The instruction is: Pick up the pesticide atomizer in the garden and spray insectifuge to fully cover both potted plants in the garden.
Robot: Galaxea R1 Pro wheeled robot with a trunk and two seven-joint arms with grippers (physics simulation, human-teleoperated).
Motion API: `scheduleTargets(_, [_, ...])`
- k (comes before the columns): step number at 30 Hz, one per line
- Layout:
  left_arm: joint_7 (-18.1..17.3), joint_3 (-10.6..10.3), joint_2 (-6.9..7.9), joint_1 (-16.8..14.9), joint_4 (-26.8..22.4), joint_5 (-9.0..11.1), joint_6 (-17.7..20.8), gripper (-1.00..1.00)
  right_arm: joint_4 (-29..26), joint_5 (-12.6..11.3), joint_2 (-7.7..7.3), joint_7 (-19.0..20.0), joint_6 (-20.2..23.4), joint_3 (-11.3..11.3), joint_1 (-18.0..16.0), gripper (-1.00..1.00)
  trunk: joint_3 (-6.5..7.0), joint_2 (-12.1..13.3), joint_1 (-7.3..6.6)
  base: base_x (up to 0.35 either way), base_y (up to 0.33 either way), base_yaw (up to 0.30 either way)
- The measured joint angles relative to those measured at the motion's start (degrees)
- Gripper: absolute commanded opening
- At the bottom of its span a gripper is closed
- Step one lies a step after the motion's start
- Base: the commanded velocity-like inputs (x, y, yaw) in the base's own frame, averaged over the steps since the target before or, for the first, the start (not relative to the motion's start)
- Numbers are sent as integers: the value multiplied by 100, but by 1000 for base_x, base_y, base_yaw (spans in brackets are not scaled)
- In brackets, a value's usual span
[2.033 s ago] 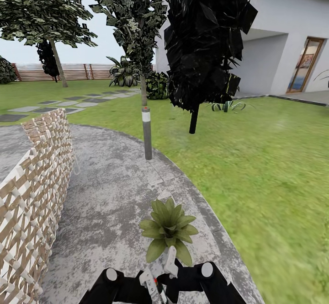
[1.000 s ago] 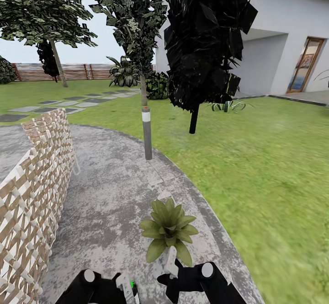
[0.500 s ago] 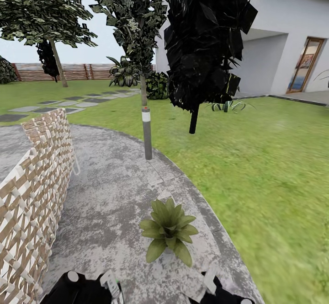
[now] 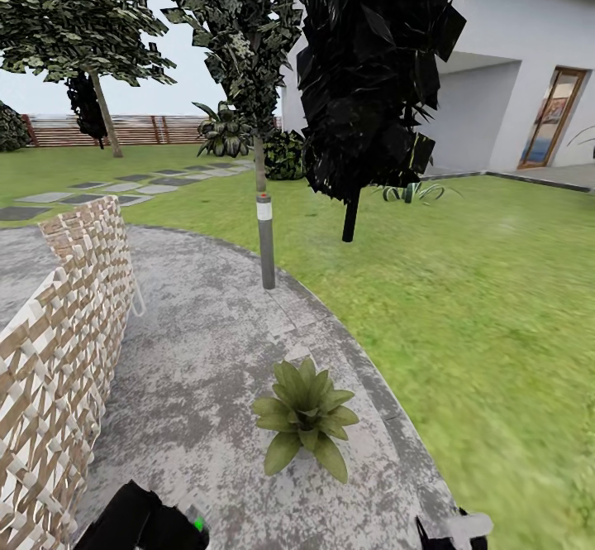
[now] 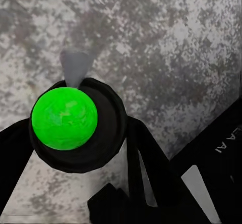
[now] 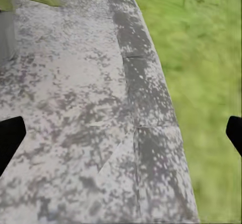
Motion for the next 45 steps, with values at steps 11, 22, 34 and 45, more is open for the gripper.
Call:
scheduleTargets(11, [-55,-957,-63,-1020,0,68,2072,-100,150,-1817,4,-709,17,-56,99,100,1,0,0,0,0,0])
scheduleTargets(22, [-725,-1347,-54,-1436,57,-250,2405,-100,172,-2208,82,-686,24,-27,99,100,0,0,0,0,0,0])
scheduleTargets(34, [-731,-1570,-77,-1402,94,-557,2635,-100,164,-2215,73,-694,18,-26,101,100,-32,0,0,123,9,-8])
scheduleTargets(45, [-729,-1604,-83,-1455,94,-570,2745,-100,164,-2215,73,-703,24,-25,100,100,-66,0,0,3,0,-8])
